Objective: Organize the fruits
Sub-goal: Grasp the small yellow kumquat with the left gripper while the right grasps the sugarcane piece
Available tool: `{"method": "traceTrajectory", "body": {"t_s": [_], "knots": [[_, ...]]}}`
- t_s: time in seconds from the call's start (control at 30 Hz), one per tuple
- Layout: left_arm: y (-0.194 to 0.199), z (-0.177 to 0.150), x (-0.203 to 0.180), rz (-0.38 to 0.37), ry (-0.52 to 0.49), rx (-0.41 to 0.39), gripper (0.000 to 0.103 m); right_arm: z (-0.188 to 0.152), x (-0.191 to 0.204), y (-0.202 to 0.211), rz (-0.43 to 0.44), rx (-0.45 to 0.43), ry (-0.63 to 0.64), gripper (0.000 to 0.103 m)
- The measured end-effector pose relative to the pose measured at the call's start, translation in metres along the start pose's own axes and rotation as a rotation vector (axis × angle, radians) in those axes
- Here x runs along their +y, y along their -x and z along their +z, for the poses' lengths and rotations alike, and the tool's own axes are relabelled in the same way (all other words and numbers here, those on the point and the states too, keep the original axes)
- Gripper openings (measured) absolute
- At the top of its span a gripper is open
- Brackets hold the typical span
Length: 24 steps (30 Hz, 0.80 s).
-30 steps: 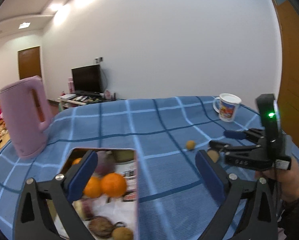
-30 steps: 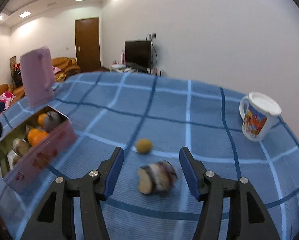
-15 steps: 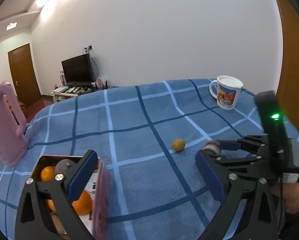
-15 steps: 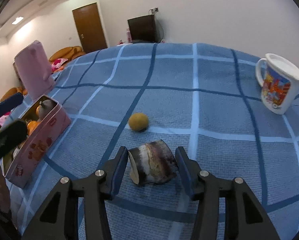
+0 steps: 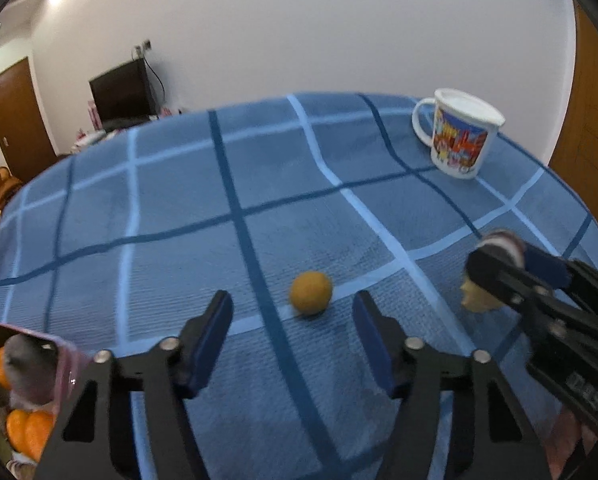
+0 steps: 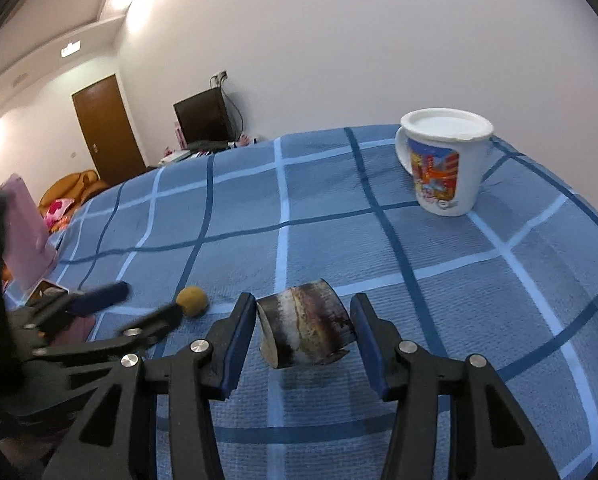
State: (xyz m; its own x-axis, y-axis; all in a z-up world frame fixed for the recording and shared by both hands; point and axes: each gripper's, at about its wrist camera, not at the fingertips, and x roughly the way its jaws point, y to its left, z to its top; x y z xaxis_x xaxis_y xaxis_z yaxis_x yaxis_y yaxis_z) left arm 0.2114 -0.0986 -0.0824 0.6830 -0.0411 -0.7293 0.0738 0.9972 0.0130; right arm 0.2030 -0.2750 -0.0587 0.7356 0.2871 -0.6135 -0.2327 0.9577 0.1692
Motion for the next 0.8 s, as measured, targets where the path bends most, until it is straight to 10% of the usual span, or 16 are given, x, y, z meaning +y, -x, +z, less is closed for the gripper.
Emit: {"method": "traceTrajectory", "body": {"t_s": [0.2, 0.8], "knots": [[-0.027, 0.009, -0.006, -0.056, 0.004, 0.077, 0.028, 0.000, 0.003, 0.000, 0.004, -0.001, 0.009, 0.051], [0.014, -0.002, -0.007, -0.072, -0.024, -0.082, 0.027, -0.002, 0.005, 0.011, 0.036, -0.063, 0.015, 0.051]]}}
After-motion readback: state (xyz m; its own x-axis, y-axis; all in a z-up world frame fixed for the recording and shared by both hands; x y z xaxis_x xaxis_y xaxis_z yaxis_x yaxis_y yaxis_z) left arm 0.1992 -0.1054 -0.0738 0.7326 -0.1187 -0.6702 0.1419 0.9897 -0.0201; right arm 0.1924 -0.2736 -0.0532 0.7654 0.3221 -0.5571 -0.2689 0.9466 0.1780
